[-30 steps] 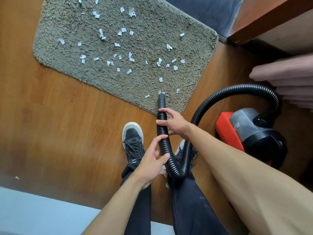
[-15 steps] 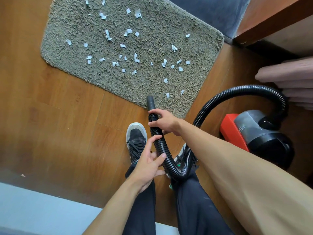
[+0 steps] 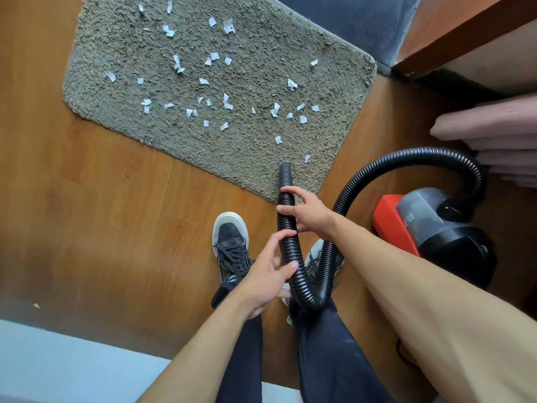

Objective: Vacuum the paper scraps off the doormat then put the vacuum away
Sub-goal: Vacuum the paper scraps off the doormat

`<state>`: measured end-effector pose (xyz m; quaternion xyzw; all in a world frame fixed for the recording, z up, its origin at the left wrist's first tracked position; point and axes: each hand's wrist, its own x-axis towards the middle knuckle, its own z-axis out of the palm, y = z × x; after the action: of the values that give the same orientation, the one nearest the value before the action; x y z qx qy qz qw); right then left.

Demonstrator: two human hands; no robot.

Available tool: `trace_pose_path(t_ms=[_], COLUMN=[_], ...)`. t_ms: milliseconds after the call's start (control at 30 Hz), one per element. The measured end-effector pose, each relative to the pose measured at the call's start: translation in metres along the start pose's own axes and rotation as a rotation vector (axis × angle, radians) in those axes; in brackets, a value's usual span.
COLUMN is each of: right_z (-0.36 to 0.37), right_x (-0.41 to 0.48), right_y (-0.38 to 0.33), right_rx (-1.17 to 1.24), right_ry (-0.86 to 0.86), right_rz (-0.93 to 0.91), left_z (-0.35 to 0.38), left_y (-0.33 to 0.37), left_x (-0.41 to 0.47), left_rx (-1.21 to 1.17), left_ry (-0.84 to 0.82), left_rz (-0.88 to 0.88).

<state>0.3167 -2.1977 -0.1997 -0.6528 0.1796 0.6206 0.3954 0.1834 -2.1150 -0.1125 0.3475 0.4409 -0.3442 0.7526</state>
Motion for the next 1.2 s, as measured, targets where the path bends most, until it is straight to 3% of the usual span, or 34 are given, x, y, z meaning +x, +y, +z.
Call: trace_pose_path(t_ms=[467, 1067, 1200], right_z=[-0.029, -0.001, 0.003], right_x=[-0.003, -0.007, -0.004], right_y=[0.016, 0.008, -0.001], right_rx=[0.145, 0.082, 0.112], right_ry=[0.098, 0.012, 0.071], right_rz=[-0.049, 0.003, 0.008], left_z=[0.022, 0.011, 0.006], left_y=[0.011, -0.003, 0.007], left_x=[0.012, -0.006, -0.005], left_rx=[0.163, 0.041, 0.044], left_ry=[-0.011, 0.048, 0.046], left_rz=[-0.015, -0.016, -0.004])
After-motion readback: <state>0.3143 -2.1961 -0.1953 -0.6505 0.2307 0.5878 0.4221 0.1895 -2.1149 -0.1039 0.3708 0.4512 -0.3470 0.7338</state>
